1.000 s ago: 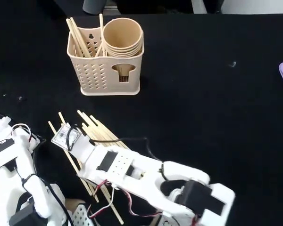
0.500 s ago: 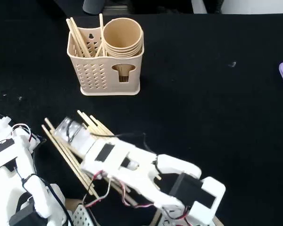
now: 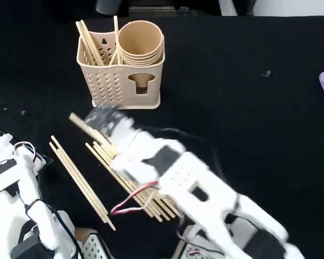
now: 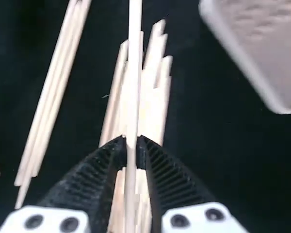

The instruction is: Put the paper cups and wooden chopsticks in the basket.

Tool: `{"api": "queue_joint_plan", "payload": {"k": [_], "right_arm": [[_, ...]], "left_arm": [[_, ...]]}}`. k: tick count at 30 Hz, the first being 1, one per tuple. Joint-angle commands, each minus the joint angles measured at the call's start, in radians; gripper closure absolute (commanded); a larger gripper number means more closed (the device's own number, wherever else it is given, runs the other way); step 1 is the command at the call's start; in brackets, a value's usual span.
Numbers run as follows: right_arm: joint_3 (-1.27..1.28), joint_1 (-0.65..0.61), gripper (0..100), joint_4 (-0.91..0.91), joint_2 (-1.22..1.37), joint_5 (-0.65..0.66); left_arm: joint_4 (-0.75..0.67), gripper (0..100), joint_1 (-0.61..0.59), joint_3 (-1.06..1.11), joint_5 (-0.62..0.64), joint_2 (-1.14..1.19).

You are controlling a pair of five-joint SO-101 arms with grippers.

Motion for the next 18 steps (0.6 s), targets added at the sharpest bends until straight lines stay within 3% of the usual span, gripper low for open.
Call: {"api": "queue_joint_plan", "payload": {"k": [1,8,14,18], "right_arm": [[-0.018,0.089,98.8,0.035,-0.105,0.083],[0.074,0.100,98.8,-0.017,-0.150,0.100],[-0.070,0.075,98.8,-0.018,-0.340,0.054],[-0.166,0.075,98.8,-0.150,-0.381,0.023]], "left_arm": [[-0.021,85,-0.001,-0.053,0.002,-0.031],[-0.021,85,0.001,-0.053,0.002,-0.029],[-0.021,85,0.001,-0.053,0.002,-0.029],[-0.021,85,0.002,-0.053,0.002,-0.029]]}}
